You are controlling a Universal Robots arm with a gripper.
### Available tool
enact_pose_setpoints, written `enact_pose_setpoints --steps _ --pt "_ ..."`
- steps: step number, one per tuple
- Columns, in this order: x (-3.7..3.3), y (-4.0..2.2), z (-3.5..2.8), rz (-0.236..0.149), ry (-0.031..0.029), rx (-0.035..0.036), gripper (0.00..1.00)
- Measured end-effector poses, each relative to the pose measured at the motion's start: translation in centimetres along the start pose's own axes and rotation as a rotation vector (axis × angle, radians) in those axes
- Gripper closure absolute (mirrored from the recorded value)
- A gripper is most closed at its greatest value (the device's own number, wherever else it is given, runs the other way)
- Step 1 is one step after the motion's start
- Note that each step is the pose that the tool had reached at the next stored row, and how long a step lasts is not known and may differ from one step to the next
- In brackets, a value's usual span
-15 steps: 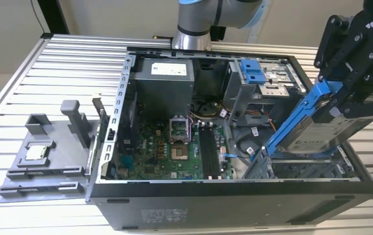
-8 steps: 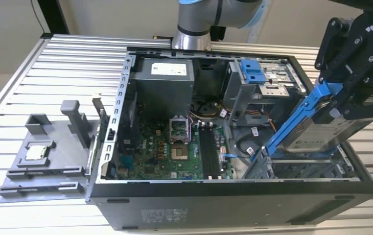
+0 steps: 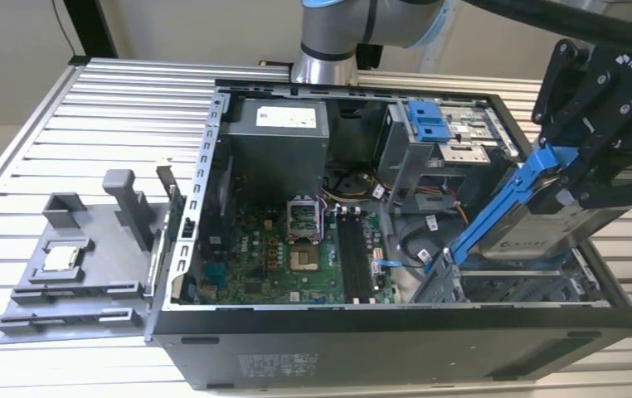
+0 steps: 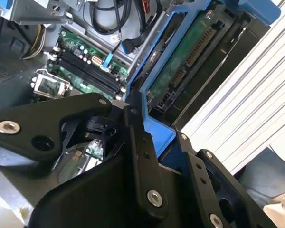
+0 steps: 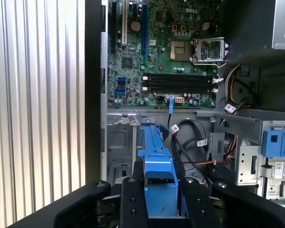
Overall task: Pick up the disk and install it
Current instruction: 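Pick up the disk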
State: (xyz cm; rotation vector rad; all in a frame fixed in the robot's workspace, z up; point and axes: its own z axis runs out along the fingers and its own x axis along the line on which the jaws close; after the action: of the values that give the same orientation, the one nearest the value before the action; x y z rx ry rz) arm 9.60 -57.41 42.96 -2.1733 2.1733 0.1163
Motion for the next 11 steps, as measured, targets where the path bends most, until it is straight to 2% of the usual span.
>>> enact_pose_setpoints --steps 11 --pt "0.13 -0.07 1.27 0.001 -0.0003 0.0002 1.00"
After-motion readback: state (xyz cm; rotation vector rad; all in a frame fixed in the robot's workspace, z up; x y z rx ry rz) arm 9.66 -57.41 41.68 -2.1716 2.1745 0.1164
